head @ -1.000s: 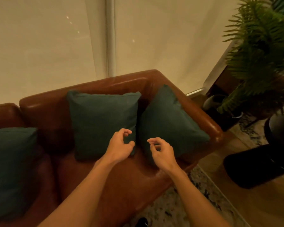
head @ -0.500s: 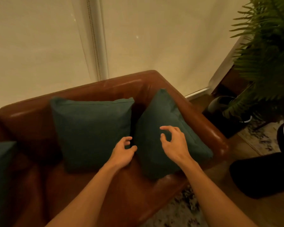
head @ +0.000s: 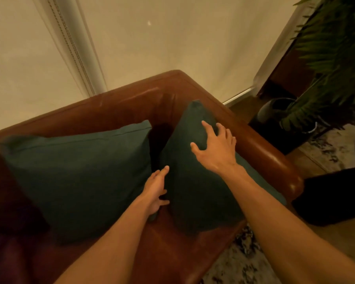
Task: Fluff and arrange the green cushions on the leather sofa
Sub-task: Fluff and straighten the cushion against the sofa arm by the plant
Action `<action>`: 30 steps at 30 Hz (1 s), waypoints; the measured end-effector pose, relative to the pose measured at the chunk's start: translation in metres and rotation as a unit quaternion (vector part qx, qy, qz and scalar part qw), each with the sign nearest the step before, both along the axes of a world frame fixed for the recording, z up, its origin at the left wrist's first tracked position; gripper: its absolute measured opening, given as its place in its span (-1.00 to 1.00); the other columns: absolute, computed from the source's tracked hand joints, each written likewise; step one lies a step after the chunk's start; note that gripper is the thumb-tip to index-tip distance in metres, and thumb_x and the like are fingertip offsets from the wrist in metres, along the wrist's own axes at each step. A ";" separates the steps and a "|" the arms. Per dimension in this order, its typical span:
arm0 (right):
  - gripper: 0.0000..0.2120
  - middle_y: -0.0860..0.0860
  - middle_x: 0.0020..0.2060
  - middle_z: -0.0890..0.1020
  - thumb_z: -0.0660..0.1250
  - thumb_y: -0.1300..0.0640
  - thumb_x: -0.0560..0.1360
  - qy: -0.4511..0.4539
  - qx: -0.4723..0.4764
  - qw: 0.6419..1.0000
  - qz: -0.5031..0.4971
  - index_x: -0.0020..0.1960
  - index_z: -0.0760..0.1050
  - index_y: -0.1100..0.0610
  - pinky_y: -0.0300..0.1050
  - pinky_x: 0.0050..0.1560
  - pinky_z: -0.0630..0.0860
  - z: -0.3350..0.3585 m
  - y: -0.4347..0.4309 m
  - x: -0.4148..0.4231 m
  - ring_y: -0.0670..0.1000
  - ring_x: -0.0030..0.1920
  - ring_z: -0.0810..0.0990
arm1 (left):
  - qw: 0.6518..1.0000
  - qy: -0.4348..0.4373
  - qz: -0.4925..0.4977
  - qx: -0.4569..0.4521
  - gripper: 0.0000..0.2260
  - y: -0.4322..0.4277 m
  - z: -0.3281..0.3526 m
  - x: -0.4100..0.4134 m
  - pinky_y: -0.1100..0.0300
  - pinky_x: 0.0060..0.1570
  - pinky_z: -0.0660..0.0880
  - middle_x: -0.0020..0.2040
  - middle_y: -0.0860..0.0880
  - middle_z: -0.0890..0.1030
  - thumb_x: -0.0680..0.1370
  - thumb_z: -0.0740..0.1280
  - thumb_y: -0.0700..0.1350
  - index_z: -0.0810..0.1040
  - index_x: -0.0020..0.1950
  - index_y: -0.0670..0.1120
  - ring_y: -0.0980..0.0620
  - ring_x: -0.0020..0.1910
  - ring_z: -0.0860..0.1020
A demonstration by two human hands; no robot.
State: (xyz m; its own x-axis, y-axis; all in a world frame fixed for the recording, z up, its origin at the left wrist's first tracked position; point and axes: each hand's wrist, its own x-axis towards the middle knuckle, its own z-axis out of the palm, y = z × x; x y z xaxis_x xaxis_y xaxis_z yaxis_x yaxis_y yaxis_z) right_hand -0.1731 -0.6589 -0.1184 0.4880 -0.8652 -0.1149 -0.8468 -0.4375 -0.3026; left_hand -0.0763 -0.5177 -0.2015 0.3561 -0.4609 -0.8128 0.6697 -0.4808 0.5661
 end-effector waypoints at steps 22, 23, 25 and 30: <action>-0.34 0.12 0.21 0.58 0.49 -0.22 0.35 -0.097 0.078 0.986 -0.115 0.28 0.39 0.11 0.14 0.25 0.42 -0.031 -0.034 0.009 0.24 0.26 0.51 | 0.995 0.038 0.089 0.020 -0.13 -0.042 -0.089 -0.039 -0.53 0.31 0.06 0.63 0.03 0.08 0.38 0.27 0.48 -0.08 0.56 0.33 -0.25 0.56 0.14; -0.36 0.12 0.19 0.59 0.50 -0.21 0.35 -0.109 0.078 0.984 -0.120 0.26 0.41 0.11 0.13 0.24 0.43 -0.031 -0.031 0.006 0.23 0.25 0.52 | 0.995 0.038 0.089 0.016 -0.14 -0.039 -0.089 -0.040 -0.52 0.33 0.05 0.62 0.03 0.10 0.39 0.28 0.47 -0.07 0.56 0.33 -0.24 0.56 0.14; -0.37 0.11 0.17 0.60 0.53 -0.19 0.33 -0.129 0.079 0.979 -0.137 0.24 0.42 0.10 0.09 0.21 0.45 -0.029 -0.028 -0.003 0.23 0.23 0.53 | 0.995 0.033 0.089 0.010 -0.15 -0.034 -0.088 -0.044 -0.51 0.35 0.06 0.62 0.02 0.12 0.39 0.29 0.45 -0.04 0.57 0.31 -0.23 0.55 0.15; -0.44 0.09 0.09 0.63 0.56 -0.16 0.30 -0.182 0.064 0.968 -0.159 0.16 0.48 0.08 0.05 0.14 0.47 -0.027 -0.018 -0.030 0.21 0.18 0.56 | 0.997 0.000 0.071 0.003 -0.18 -0.028 -0.086 -0.058 -0.47 0.38 0.12 0.61 0.02 0.13 0.43 0.27 0.43 -0.04 0.58 0.29 -0.21 0.55 0.18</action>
State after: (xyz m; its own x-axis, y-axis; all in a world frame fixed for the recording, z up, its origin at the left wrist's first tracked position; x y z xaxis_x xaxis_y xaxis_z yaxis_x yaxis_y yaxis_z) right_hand -0.2029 -0.6772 -0.1458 0.2273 -0.9685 -0.1015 -0.7593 -0.1110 -0.6411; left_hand -0.1339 -0.5457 -0.2875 0.4169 -0.4009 -0.8158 0.7312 -0.3853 0.5629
